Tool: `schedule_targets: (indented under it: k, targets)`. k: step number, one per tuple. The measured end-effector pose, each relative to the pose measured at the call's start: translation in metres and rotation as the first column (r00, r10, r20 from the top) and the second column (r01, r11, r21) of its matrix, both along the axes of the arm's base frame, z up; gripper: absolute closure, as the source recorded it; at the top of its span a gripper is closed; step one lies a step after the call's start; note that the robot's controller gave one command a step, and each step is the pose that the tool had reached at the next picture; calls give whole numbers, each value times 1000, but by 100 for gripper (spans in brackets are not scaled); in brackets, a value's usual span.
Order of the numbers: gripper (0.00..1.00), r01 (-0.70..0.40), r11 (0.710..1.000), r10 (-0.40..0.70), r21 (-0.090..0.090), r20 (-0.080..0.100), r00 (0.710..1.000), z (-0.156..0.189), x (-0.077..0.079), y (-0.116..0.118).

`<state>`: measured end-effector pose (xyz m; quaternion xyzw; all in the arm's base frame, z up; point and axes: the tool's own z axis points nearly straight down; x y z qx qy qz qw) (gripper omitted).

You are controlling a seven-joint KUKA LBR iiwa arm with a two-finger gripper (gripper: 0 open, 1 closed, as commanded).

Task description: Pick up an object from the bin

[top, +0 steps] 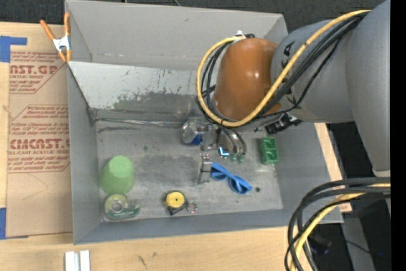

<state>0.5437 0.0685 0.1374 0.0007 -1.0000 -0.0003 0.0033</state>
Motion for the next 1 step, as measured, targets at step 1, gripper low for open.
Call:
schedule_targets:
  k: [1]
  targets:
    - [0,-273,962,273,0,3,962,-69,-54,36]
